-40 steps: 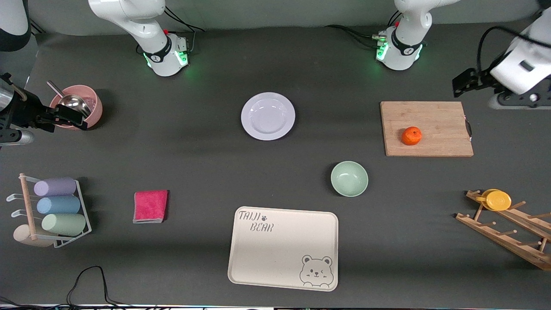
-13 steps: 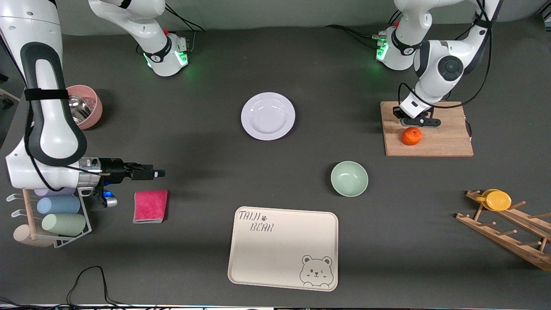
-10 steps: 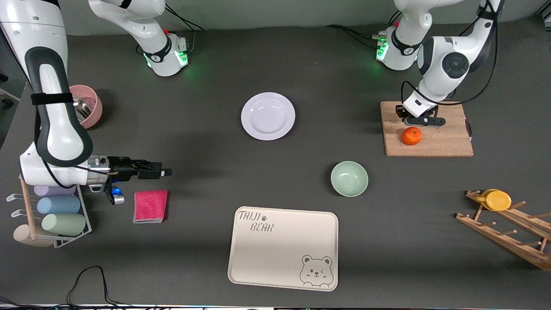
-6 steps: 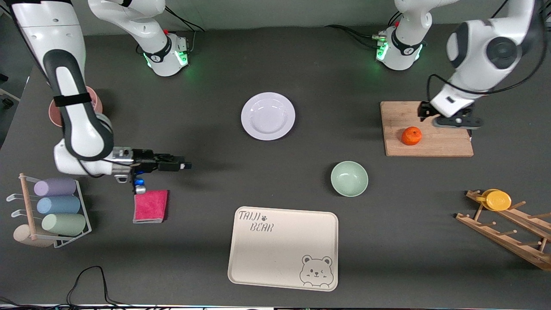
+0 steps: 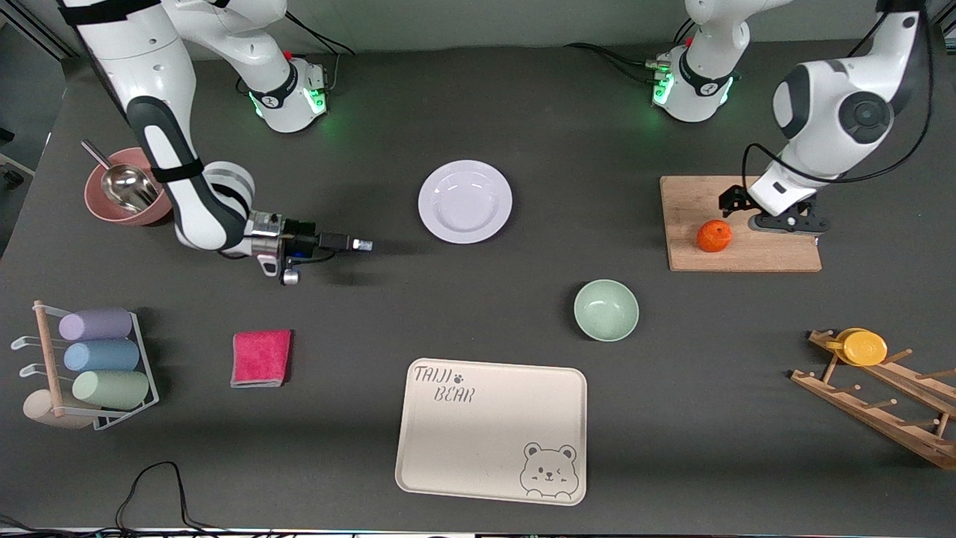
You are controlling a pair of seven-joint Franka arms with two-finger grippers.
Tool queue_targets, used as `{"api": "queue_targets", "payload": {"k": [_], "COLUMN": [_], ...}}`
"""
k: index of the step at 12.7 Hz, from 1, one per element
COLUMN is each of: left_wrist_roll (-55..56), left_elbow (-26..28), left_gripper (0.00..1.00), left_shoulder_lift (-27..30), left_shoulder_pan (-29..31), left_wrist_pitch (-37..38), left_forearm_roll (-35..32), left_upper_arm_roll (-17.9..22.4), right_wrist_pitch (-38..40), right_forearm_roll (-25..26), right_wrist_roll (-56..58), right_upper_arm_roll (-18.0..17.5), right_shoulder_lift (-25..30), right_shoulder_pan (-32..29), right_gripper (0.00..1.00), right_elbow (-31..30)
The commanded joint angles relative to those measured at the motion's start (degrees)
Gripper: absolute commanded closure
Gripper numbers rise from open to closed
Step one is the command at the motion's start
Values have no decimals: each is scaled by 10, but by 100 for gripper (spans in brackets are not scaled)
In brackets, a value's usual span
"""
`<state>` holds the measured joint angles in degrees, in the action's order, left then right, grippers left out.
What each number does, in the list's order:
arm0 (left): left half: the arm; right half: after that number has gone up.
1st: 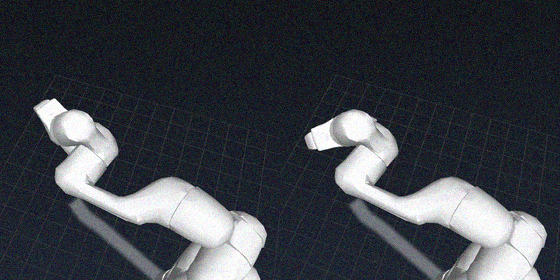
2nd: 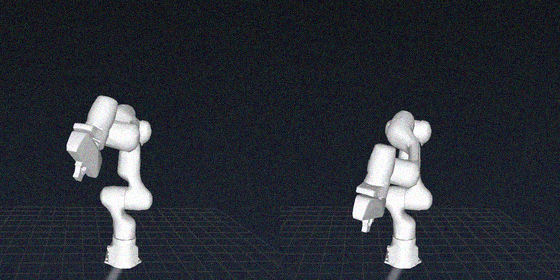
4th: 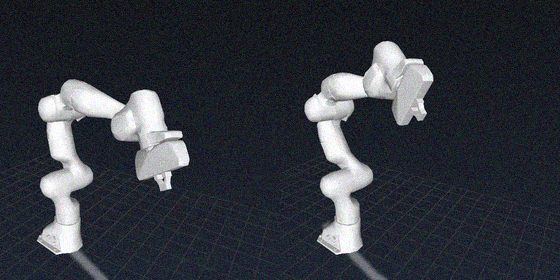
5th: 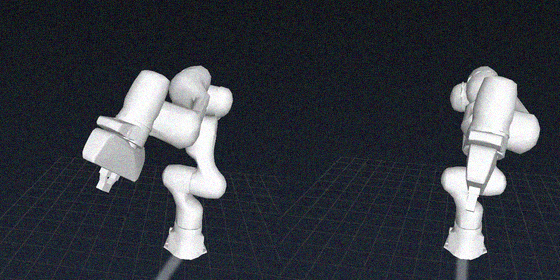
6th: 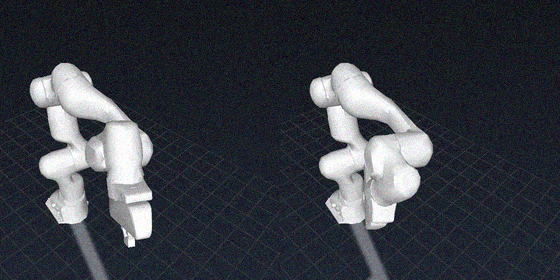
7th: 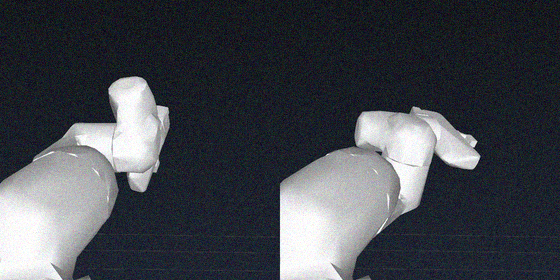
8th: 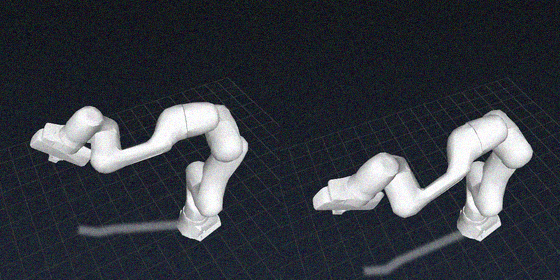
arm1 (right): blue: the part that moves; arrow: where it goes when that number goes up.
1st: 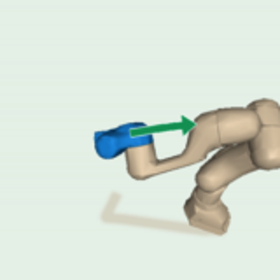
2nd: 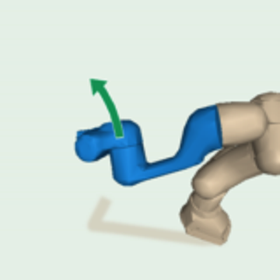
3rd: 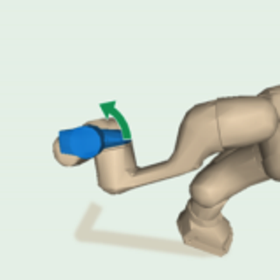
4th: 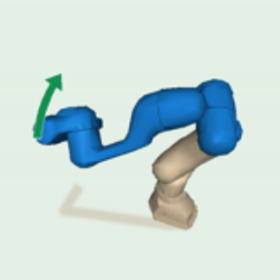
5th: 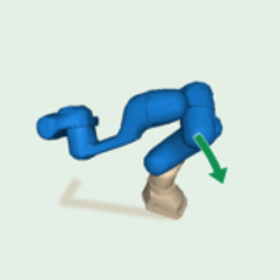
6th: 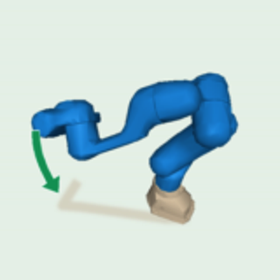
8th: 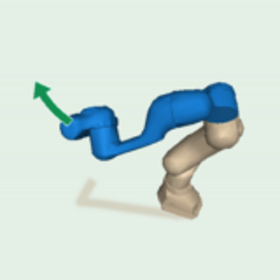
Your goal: Place orange and plate with both arms
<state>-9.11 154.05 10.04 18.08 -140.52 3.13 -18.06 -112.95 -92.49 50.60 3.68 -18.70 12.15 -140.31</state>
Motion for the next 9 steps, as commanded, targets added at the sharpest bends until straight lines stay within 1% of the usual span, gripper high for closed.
{"api": "queue_targets", "payload": {"k": [1, 2, 3, 4, 5, 9], "left_wrist_roll": [-2, -2, -6, -11, -10, -7], "left_elbow": [48, 56, 67, 69, 67, 66], "left_gripper": [22, 47, 99, 100, 100, 100], "left_shoulder_lift": [-13, -42, -56, -60, -57, -55], "left_shoulder_pan": [-21, -22, -22, -22, -22, -23], "left_wrist_pitch": [-79, -120, -157, -164, -152, -145], "left_forearm_roll": [17, 17, 17, 17, 17, 17], "left_upper_arm_roll": [-1, -1, -1, -1, -1, -2], "right_wrist_pitch": [-9, -9, -9, -8, -7, -7], "right_forearm_roll": [-70, -80, -101, -126, -145, -154], "right_wrist_roll": [92, 103, 126, 154, 167, 168], "right_upper_arm_roll": [4, 3, 3, 3, 3, 3], "right_shoulder_lift": [27, 26, 22, 17, 13, 12], "right_shoulder_pan": [29, 32, 35, 49, 55, 68], "right_gripper": [0, 0, 0, 0, 0, 0], "right_elbow": [-67, -78, -87, -95, -100, -110]}}
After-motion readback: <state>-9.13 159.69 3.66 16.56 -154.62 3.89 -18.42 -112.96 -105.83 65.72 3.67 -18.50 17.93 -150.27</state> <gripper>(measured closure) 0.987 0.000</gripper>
